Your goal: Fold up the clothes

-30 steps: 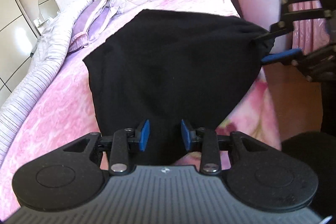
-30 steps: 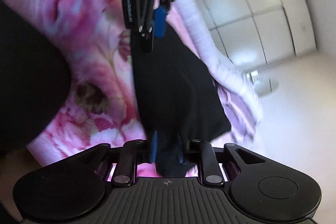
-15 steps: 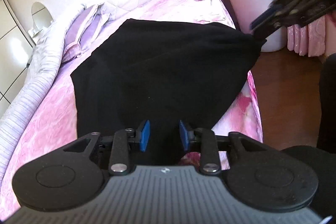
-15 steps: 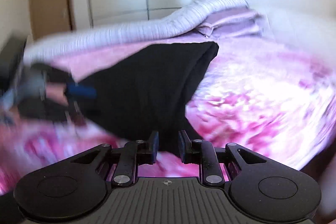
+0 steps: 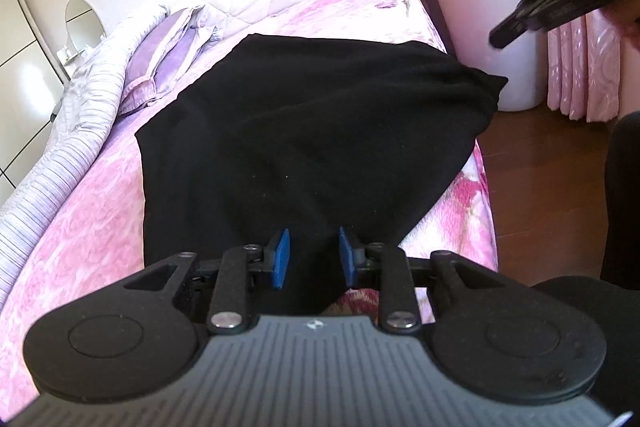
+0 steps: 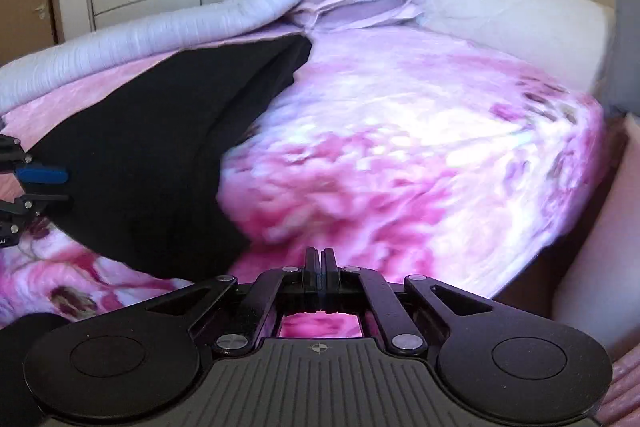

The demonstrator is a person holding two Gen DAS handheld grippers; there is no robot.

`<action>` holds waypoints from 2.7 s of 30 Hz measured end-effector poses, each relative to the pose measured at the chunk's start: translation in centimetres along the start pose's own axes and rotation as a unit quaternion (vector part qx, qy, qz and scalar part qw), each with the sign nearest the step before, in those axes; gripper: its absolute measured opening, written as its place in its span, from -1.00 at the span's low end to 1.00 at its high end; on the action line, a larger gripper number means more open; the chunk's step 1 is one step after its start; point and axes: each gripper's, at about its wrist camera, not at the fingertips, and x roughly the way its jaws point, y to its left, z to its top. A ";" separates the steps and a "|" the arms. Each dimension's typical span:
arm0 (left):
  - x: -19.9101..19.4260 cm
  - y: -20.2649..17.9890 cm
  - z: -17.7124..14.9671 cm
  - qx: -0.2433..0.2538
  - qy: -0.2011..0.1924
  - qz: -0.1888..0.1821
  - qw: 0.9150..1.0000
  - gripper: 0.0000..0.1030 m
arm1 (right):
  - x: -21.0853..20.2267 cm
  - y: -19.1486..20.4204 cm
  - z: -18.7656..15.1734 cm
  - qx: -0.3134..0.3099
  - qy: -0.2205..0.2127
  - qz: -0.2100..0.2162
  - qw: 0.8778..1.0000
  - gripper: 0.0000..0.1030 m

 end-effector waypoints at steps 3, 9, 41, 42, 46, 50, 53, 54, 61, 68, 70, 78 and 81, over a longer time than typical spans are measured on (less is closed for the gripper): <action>0.2 0.2 0.0 -0.013 -0.001 0.000 1.000 -0.54 | -2.0 2.2 -0.3 -0.031 -0.022 0.036 0.999 -0.97; 0.2 0.2 0.4 -0.004 0.004 0.002 1.000 -0.54 | 0.1 6.0 -0.9 -0.017 -0.032 0.087 0.996 -0.60; 0.4 0.6 0.3 0.022 0.014 0.000 1.000 -0.53 | 4.3 10.4 -8.2 -0.506 -0.024 -0.130 0.852 -1.00; 0.4 0.8 0.1 0.016 0.012 0.000 1.000 -0.53 | 4.5 8.9 -8.2 -0.482 0.005 -0.153 0.863 -1.00; 0.3 0.7 0.1 0.004 0.007 0.004 1.000 -0.56 | 1.0 7.8 -8.3 -0.457 -0.010 -0.147 0.877 -1.00; -0.5 0.5 0.6 0.004 0.005 -0.010 1.000 -0.62 | -0.2 12.2 -10.4 -0.524 -0.067 -0.123 0.840 -0.25; -0.3 0.4 0.6 0.020 0.014 -0.008 1.000 -0.62 | 1.4 15.0 -10.9 -0.566 -0.089 -0.116 0.811 -0.04; -0.2 0.5 0.5 0.021 0.017 -0.008 1.000 -0.61 | 2.3 15.5 -10.6 -0.571 -0.089 -0.118 0.808 -0.04; 0.4 0.9 0.2 0.032 0.020 -0.004 0.999 -0.60 | 5.7 13.6 -8.2 -0.567 -0.046 -0.114 0.814 -0.81; 0.3 1.2 0.0 0.005 0.019 0.003 1.000 -0.61 | 2.1 10.9 -5.5 -0.436 -0.049 -0.084 0.895 -0.98; 0.0 1.0 0.5 0.002 0.023 0.006 1.000 -0.63 | 0.2 9.5 -4.0 -0.314 -0.043 -0.045 0.947 -0.86; 0.6 -0.6 1.8 0.019 0.017 -0.011 1.000 -0.63 | -2.2 5.6 -2.0 -0.013 -0.060 0.086 0.994 -0.63; 0.7 -0.3 1.7 0.013 0.018 -0.018 1.000 -0.62 | -1.4 4.9 -1.8 0.028 -0.055 0.096 0.993 -0.63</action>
